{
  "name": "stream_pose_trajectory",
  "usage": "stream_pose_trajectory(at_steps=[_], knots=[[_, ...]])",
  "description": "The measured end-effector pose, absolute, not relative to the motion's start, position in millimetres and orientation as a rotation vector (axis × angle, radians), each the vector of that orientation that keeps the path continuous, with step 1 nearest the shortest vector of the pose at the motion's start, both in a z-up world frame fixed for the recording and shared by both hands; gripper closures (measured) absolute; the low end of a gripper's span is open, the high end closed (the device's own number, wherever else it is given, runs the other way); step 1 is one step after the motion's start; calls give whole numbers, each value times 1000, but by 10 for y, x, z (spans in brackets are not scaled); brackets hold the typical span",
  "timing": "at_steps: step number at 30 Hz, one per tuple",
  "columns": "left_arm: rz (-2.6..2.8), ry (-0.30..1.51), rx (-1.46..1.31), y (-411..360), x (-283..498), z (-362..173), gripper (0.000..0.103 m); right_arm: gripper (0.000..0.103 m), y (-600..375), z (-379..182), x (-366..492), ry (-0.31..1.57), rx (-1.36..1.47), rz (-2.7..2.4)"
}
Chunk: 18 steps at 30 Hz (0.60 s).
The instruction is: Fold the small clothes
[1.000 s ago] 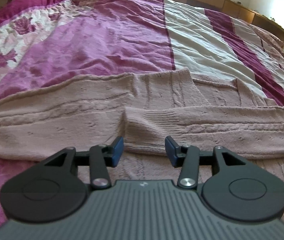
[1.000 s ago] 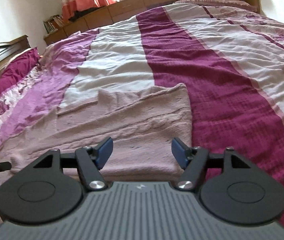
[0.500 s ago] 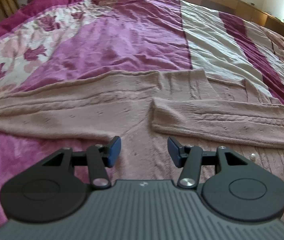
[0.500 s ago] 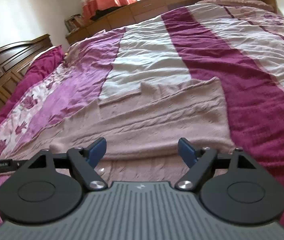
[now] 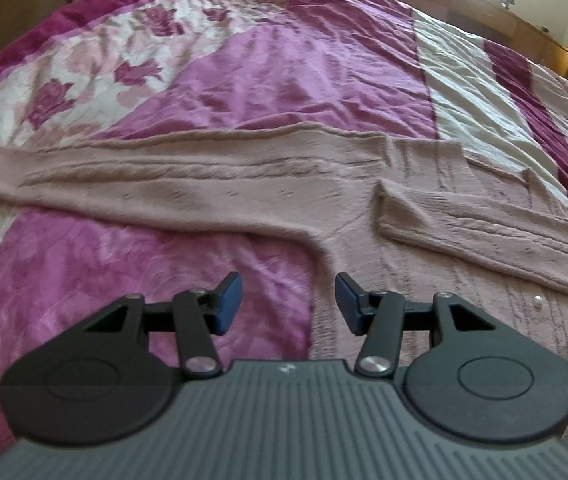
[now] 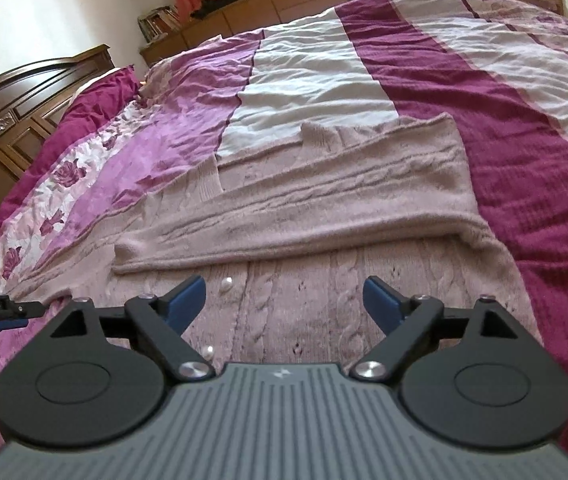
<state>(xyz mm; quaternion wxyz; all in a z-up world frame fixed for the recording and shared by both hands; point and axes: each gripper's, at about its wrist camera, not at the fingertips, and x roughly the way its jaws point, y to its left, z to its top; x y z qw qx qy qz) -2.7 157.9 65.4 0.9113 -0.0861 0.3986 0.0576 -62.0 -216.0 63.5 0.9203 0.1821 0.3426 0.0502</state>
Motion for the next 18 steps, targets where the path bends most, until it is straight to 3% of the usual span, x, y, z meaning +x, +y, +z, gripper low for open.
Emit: stream_pose_trajectory(at_steps=[18], knots=[[226, 818, -247, 2002, -45, 457, 50, 10, -2136, 483, -589, 747, 369, 70]])
